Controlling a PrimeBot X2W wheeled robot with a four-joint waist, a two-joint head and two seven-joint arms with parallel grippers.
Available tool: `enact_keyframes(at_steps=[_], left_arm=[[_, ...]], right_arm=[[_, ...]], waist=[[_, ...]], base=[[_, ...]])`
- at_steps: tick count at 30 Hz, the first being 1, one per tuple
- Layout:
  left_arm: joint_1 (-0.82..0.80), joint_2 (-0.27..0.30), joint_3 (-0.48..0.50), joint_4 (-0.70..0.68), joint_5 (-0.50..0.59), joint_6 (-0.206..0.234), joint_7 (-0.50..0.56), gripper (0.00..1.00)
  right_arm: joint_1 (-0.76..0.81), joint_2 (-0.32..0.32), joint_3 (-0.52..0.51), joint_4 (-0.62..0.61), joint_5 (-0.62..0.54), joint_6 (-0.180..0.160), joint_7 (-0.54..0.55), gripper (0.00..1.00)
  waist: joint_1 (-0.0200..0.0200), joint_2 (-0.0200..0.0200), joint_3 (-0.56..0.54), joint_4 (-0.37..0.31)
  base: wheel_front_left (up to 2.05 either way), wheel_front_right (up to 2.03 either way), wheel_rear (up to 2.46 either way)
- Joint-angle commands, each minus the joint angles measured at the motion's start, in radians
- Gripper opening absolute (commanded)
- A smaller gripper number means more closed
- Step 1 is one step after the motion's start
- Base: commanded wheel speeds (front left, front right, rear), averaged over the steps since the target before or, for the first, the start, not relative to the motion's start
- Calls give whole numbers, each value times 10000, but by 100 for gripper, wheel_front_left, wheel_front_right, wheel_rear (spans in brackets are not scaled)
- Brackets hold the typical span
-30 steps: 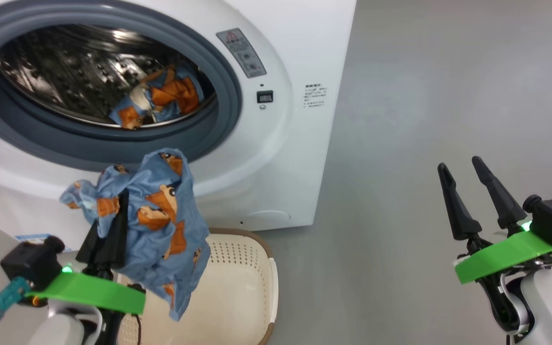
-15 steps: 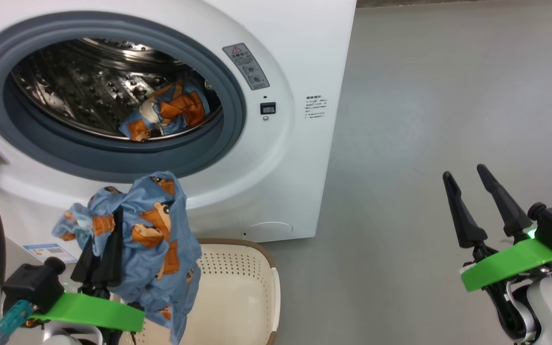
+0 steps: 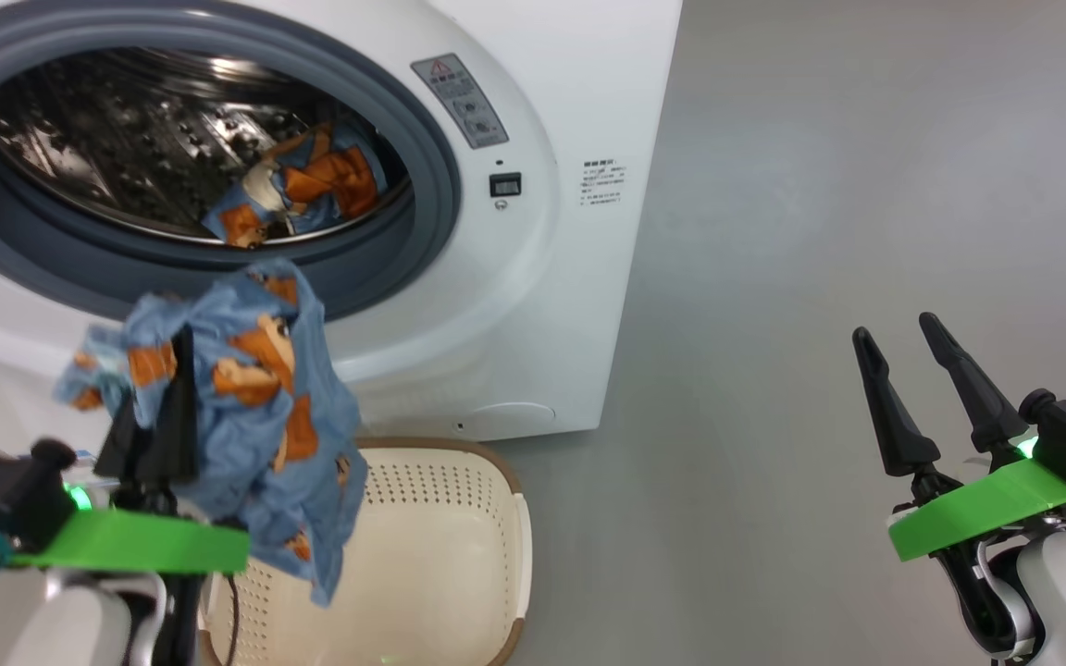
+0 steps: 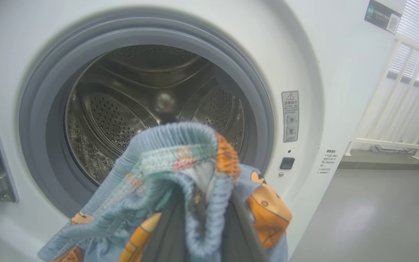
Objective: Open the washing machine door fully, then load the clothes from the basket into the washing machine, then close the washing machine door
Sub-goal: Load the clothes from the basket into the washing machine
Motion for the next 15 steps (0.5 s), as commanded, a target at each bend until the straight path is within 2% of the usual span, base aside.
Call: enact_keyframes(at_steps=[1,6,15], left_arm=[[-662,299,451,-200,153,-33,-66,0],[-1804,363,586,653,19,-445,-65,0],[-4923,788,677,3684,170,-1006,-51,0]], right_arm=[[-149,-168,97,-295,-32,73,-80,100],[-327,-41,124,-444,-108,73,-80,100],[-778,163,97,-751,-401,73,-80,100]], waist=[[0,-1,246,-133],[0,-1,862,-433],[0,-1,2635,-1196]], base=[[0,0,0],[0,0,0],[0,0,0]])
